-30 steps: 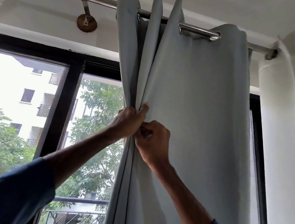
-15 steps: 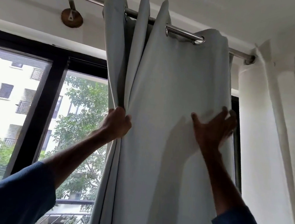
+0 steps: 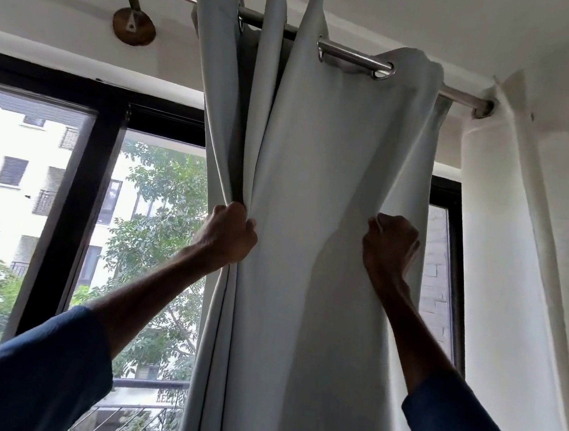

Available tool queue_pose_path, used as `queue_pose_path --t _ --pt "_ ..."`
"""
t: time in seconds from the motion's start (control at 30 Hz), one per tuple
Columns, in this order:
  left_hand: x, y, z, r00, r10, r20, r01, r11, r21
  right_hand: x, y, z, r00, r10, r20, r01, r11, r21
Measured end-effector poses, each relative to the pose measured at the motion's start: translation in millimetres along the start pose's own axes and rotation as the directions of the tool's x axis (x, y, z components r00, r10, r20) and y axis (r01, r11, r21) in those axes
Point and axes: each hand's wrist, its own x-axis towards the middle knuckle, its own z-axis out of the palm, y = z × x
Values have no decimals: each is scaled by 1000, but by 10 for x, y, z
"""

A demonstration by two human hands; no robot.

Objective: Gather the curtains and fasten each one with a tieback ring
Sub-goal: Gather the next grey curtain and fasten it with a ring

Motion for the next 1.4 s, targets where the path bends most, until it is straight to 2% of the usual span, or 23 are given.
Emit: queue_pose_path --t 0.17,0.3,0.4,0.5,0.57,0.67,0.8,0.9,1.07,1.2,1.3,1.4 --pt "22 83 81 999 -15 34 16 1000 -18 -132 -465 81 990 -135 46 138 989 -59" --pt "59 190 104 995 6 97 -4 1000 -16 -541 -977 318 934 -316 167 309 949 66" --pt "83 186 76 991 21 129 -20 1000 -15 -639 -1184 368 922 -372 108 359 925 123" --pt "92 137 71 992 55 113 -53 998 -24 -635 -1109 383 946 -314 87 294 938 184" --pt "58 114 77 995 73 67 -71 997 -40 -676 -1033 397 973 -224 64 193 928 318" --pt "-60 132 132 997 72 -3 -72 993 -98 -820 -930 379 989 -133 62 81 845 529" --pt "-342 85 304 999 48 14 -45 987 -152 -1110 -728 315 971 -40 237 -125 758 640" --pt "-603 2 439 1000 12 25 -8 981 -192 -1347 -536 227 926 -51 374 -220 732 644" --pt "-1086 -131 671 994 -30 109 50 982 -181 -1772 -221 11 875 -106 472 -208 799 564" --pt "-1526 -156 820 993 31 116 2 961 -275 -2035 -48 -174 840 -100 534 -218 838 500" --pt "-1751 -179 910 994 25 107 5 963 -268 -2240 37 -266 862 -57 504 -188 886 423" --pt "-1845 -198 951 994 30 102 -6 975 -223 -2374 82 -331 915 -123 385 -32 928 372"
